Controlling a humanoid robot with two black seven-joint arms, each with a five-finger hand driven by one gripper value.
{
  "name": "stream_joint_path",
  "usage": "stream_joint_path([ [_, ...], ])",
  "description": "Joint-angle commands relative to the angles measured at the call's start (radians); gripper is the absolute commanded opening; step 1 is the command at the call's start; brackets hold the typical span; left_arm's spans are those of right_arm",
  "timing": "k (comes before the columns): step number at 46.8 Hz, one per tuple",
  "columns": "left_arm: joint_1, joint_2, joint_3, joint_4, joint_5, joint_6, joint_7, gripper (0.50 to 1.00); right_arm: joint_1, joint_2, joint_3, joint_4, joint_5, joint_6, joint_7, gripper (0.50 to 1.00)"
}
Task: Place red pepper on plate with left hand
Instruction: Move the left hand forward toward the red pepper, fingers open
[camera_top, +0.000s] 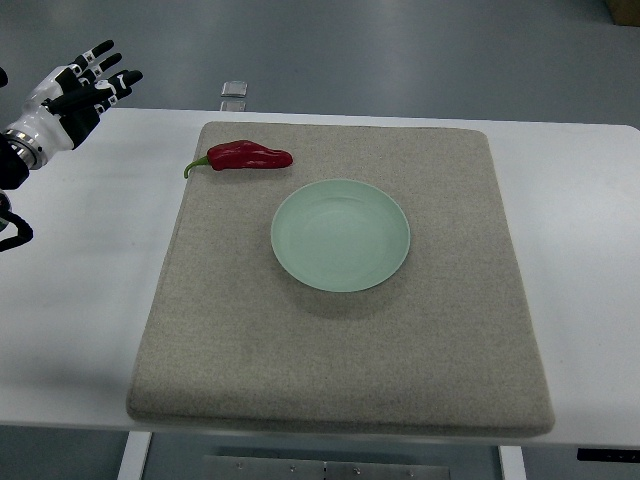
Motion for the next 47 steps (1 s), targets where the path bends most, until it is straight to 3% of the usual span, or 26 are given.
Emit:
stream_joint_path([
  [1, 0.0, -0.004, 0.0, 0.0, -0.001, 0.0, 0.0, 0.996, 0.0, 0.0, 0.0, 0.0, 0.0, 0.0, 0.0, 0.932],
  [47, -0.008, -0.103, -0.001, 0.054, 0.022, -0.003, 0.0, 0.996, 0.0, 0.0, 0.0, 0.0, 0.0, 0.0, 0.0, 0.932],
])
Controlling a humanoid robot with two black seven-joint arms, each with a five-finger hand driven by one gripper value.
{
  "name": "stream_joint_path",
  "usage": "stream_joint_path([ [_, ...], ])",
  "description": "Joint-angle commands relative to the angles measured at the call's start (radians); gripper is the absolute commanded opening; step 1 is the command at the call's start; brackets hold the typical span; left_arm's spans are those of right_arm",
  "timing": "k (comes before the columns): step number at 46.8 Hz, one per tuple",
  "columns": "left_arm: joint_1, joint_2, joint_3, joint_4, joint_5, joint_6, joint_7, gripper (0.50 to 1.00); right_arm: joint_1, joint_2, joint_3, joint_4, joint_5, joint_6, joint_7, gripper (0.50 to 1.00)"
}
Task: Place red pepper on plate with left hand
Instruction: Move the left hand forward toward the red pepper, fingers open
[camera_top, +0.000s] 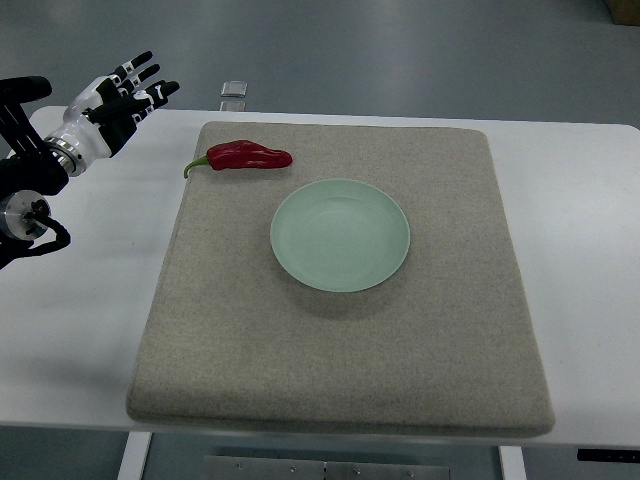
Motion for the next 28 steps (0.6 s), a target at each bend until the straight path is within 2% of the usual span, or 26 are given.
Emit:
stream_joint_path([
  [1, -0.002, -0.012, 0.0, 0.029, 0.0, -0.015, 0.0, 0.996, 0.0, 0.0, 0.0, 0.0, 0.0, 0.0, 0.0, 0.932],
  [7, -0.018, -0.033, 0.0, 0.069, 0.008, -0.031, 0.0, 0.996, 0.0, 0.0, 0.0, 0.0, 0.0, 0.0, 0.0, 0.932],
  [22, -0.035, -0.055, -0.001, 0.086, 0.066, -0.039, 0.002, 0.996, 0.0, 0.0, 0.0, 0.0, 0.0, 0.0, 0.0, 0.932],
  [28, -0.041, -0.055, -0.001, 0.088, 0.066, -0.067, 0.002, 0.996, 0.0, 0.0, 0.0, 0.0, 0.0, 0.0, 0.0, 0.932],
])
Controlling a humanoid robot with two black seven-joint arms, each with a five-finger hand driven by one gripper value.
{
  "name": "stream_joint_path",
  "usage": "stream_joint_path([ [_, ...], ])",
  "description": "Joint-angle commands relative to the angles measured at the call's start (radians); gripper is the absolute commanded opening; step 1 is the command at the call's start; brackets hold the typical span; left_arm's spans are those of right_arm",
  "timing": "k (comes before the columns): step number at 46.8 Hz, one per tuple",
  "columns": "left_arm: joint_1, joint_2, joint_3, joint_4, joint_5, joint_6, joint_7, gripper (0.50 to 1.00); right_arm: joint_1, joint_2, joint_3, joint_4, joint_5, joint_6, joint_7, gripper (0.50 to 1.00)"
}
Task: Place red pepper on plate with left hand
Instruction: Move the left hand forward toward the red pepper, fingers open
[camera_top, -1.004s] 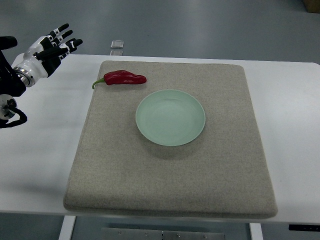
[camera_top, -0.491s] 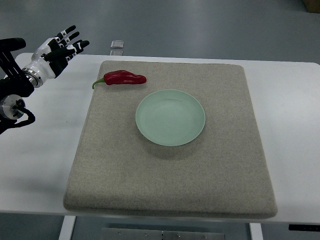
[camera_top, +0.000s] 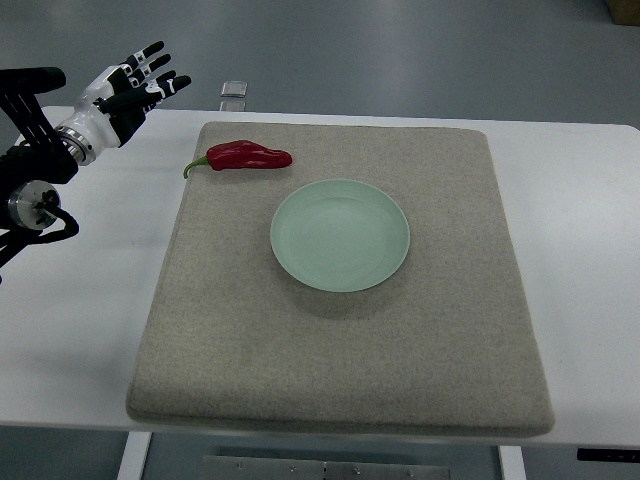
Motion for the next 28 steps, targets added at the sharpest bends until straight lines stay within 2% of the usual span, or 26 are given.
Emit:
stream_joint_path([
  [1, -0.002, 0.0, 0.0, 0.001, -0.001, -0.02, 0.0, 0.996, 0.0, 0.0, 0.0, 0.0, 0.0, 0.0, 0.0, 0.932],
  [28, -0.014, 0.001, -0.017, 0.001, -0.008, -0.021, 0.0, 0.996, 0.0, 0.0, 0.0, 0.0, 0.0, 0.0, 0.0, 0.932],
])
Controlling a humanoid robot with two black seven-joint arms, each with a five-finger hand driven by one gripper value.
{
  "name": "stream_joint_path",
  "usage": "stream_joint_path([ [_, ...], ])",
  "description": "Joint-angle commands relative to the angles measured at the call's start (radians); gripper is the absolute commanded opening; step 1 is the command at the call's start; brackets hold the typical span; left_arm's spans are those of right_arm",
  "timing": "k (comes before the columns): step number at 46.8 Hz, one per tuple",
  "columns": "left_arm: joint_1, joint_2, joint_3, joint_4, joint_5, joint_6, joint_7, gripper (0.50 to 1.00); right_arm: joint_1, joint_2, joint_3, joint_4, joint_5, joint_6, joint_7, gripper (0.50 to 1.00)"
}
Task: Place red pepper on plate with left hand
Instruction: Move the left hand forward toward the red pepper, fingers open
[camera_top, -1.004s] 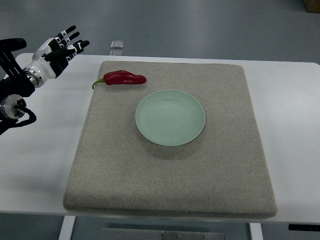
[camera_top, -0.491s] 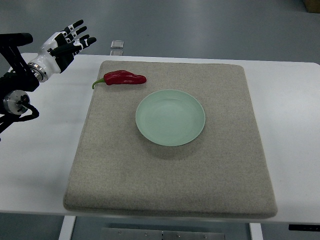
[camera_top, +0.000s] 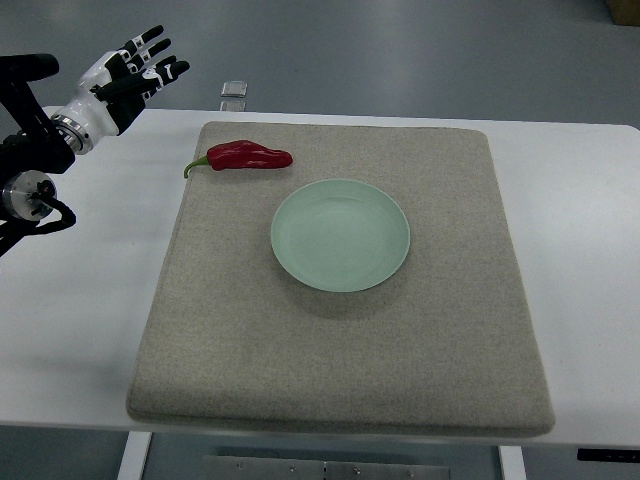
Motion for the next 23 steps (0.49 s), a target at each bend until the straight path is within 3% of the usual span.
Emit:
stream_joint_path([
  [1, 0.001, -0.003, 0.0, -0.002, 0.007, 0.0, 0.0, 0.996, 0.0, 0.0, 0.0, 0.0, 0.0, 0.0, 0.0, 0.932],
  [13, -0.036, -0.003, 0.003, 0.021, 0.039, 0.009, -0.002, 0.994, 0.0, 0.0, 0.0, 0.0, 0.0, 0.0, 0.0, 0.932],
  [23, -0.071, -0.021, 0.0, 0.051, 0.326, 0.031, 0.003, 0.99, 0.0, 0.0, 0.0, 0.0, 0.0, 0.0, 0.0, 0.932],
])
